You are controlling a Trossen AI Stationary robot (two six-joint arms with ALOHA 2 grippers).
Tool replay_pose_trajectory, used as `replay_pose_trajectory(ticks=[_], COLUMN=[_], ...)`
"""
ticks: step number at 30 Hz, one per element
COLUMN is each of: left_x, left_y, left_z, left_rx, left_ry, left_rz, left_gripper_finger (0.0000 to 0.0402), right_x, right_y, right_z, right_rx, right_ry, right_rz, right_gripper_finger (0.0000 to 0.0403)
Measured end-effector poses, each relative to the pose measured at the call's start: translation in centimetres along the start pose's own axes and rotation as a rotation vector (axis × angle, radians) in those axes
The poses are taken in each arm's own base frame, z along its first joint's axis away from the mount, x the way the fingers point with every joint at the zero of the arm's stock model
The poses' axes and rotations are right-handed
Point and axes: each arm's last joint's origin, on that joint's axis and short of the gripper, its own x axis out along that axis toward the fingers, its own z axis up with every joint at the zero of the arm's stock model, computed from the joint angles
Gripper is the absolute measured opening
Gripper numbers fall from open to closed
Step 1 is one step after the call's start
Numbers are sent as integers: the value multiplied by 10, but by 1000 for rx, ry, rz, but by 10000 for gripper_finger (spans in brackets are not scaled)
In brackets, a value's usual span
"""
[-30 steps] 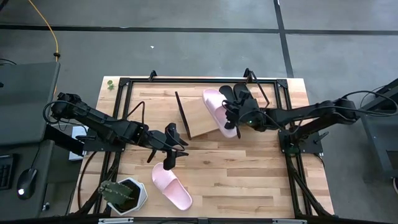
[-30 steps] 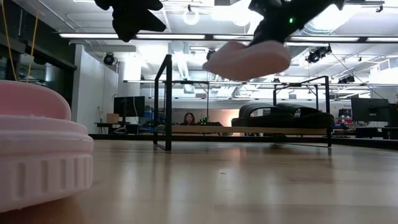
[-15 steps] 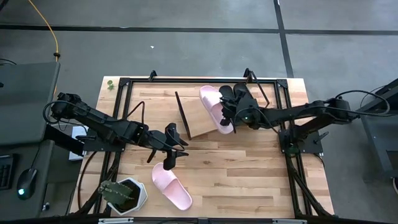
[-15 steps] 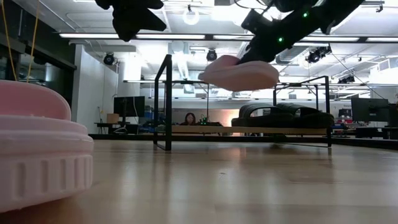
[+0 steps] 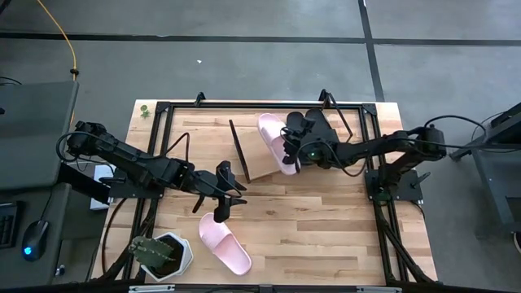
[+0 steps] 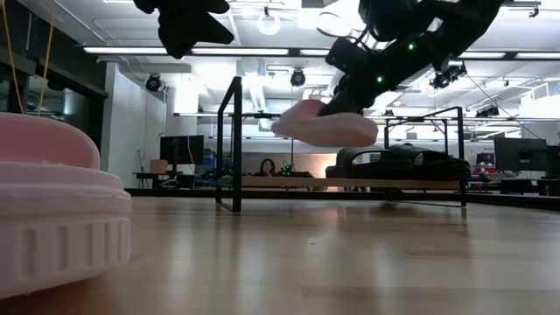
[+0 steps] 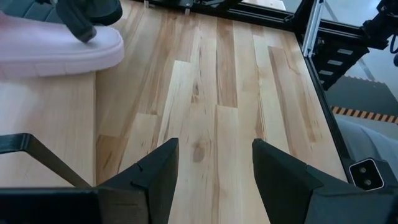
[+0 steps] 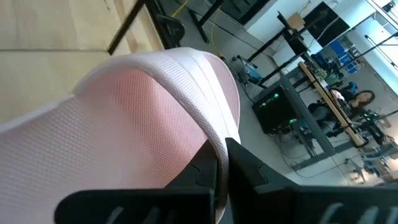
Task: Pick and place slides into the shelf
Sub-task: Put the right pink slipper on the shelf
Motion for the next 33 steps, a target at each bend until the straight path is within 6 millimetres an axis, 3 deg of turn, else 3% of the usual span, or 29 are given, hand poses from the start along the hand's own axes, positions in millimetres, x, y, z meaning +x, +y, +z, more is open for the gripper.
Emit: replay_pose_trajectory(ticks=[17,33], left_x=[0,0], left_y=[0,0], left_z=[0,0], left_rx=[0,0], left_ry=[0,0], left_rz=[-1,-1], left_gripper_finger=[189,189], right_x=[25,26], right_y=[21,21], right_z=[-17,-24], right_rx=[-28,-103], right_ry=[36,129], right_rz=[27,-52], right_gripper_finger=[0,0])
